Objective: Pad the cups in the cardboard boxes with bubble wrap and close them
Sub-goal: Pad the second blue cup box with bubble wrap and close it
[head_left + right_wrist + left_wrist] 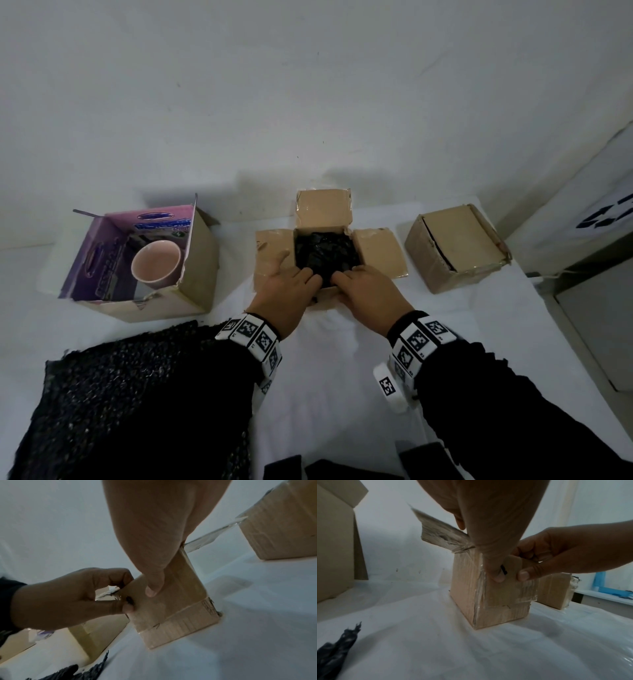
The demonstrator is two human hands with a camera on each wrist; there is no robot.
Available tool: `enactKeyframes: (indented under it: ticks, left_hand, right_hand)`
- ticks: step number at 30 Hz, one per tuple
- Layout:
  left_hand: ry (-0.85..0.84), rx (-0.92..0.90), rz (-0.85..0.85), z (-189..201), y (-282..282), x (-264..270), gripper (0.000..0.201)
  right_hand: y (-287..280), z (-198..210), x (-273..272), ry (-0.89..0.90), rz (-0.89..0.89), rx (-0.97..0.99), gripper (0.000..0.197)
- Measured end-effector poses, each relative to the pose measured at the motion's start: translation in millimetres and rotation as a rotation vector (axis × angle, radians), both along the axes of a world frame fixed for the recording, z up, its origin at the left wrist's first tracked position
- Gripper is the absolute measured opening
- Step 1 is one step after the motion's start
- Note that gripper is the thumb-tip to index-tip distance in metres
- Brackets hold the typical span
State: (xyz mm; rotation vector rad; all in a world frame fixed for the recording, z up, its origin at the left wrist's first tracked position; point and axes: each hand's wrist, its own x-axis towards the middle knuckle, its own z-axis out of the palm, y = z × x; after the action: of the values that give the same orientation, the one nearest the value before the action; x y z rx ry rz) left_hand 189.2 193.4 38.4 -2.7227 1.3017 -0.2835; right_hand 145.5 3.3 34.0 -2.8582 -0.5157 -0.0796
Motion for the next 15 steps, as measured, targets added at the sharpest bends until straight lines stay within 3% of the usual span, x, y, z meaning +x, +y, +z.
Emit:
enactKeyframes:
  ticks: [6,9,12,15]
  left_hand:
    - [0.003,0.095,0.002,-3,3,1,0.016]
    - [0.048,0.097,-0.012,-4,3,2,0.017]
    - [0.035,-0.071,0.015,2,6,1,0.025]
    - [0.022,-0.37,0.245,13,19,-4,0.041]
  right_hand:
    - [-3,3,-1,-0.092,-0.042,-0.086,0.024]
    - [-5,0,-4,-0.043,-0.058,-0.059,0.026]
    - [-10,5,-7,-0.079,-0.118,0.164,0.025]
    - [-25,10,-13,-0.239,-0.374,0.339,0.013]
